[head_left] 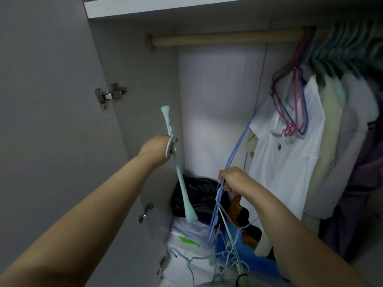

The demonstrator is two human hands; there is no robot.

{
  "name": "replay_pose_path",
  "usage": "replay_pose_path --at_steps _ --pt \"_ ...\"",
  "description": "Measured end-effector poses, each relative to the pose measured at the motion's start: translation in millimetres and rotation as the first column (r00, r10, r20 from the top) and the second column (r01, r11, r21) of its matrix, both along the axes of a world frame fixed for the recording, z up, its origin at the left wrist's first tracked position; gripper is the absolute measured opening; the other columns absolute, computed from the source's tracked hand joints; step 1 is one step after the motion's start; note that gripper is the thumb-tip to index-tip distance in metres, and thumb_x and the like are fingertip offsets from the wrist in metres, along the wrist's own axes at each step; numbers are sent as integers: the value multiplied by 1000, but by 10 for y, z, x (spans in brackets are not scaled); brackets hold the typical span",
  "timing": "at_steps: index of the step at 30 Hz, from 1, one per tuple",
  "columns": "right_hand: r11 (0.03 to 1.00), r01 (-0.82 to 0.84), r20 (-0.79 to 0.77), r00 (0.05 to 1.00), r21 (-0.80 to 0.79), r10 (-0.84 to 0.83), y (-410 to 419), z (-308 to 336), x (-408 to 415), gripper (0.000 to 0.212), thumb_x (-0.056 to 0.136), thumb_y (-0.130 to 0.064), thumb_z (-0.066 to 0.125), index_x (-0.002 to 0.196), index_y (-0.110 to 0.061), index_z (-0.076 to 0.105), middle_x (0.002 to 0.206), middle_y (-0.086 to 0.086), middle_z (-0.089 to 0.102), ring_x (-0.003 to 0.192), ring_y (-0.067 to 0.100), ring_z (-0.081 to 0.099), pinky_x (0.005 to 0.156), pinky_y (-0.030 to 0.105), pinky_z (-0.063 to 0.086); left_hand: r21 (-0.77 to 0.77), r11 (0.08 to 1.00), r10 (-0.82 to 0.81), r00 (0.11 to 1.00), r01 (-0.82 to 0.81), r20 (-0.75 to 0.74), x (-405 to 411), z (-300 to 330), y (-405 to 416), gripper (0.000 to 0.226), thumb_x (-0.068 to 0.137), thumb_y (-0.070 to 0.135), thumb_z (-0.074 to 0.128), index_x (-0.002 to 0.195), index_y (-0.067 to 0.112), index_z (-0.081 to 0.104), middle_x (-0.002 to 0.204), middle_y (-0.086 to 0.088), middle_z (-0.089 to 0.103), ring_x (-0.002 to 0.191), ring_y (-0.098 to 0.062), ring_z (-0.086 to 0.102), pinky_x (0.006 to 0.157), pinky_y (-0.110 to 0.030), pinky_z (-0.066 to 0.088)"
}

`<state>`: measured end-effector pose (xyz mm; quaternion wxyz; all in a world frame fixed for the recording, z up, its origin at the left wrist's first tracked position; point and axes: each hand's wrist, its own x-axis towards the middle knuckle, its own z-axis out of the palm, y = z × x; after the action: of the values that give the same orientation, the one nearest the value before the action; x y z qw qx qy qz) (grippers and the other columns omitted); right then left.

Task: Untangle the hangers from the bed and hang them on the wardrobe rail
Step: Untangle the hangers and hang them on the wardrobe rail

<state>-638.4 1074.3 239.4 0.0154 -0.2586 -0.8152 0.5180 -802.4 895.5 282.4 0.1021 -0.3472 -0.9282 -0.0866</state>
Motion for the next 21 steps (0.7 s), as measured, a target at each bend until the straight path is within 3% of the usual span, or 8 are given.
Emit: replay_pose_path --at_steps 3,5,7,9,11,16,19,21 --pt "999 -35 -4 999 -11 35 39 12 74 31 88 -7 47 57 -10 51 45 4 46 48 18 46 47 24 33 -172 984 -2 952 -53 -305 -118 89 106 23 86 16 61 107 15 69 107 -12 65 99 -35 62 72 -38 51" --pt "998 -56 1 998 -11 56 67 36 123 32 89 -8 45 58 -10 50 48 5 45 44 16 41 45 22 31 -260 965 -86 894 -35 -440 -242 147 147 22 64 22 83 78 8 73 84 -14 62 83 -35 60 60 -34 45" --pt "998 -54 3 999 -11 54 104 59 168 31 90 -8 44 59 -9 50 43 2 44 42 14 39 42 20 30 -356 934 -191 843 -1 -503 -332 194 186 30 56 35 87 71 12 75 83 -11 60 84 -33 56 67 -35 43" --pt "999 -37 6 999 -23 37 139 75 195 30 88 -7 45 58 -10 49 41 0 42 40 13 38 43 20 30 -447 891 -291 858 82 -423 -342 228 266 32 77 47 71 92 19 74 97 -7 64 97 -31 57 79 -34 40" --pt "999 -14 1 1000 -31 14 157 80 205 31 88 -8 45 58 -10 50 44 1 44 42 14 39 45 22 30 -414 905 -224 936 96 -272 -306 208 370 35 93 48 51 115 24 63 109 -6 65 104 -29 59 80 -32 40" --pt "1000 0 -16 1000 -17 0 158 63 224 36 93 -16 43 59 -11 53 52 5 48 49 17 45 51 25 36 -12 994 -100 974 104 205 -260 -38 525 54 101 39 40 147 16 24 119 -21 60 105 -37 58 83 -37 43" --pt "1000 3 -19 1000 -28 -4 153 67 229 35 94 -15 43 60 -10 53 52 6 48 46 16 43 49 24 34 325 946 -152 897 10 415 -270 -198 528 52 102 32 40 147 16 19 97 -20 64 74 -30 58 63 -30 42" --pt "999 7 -33 999 -42 -8 146 72 230 36 95 -15 42 60 -10 52 52 6 47 43 15 41 46 23 31 465 878 -172 831 -115 529 -254 -257 487 43 103 29 38 144 25 26 76 -10 53 52 -17 41 47 -23 35"
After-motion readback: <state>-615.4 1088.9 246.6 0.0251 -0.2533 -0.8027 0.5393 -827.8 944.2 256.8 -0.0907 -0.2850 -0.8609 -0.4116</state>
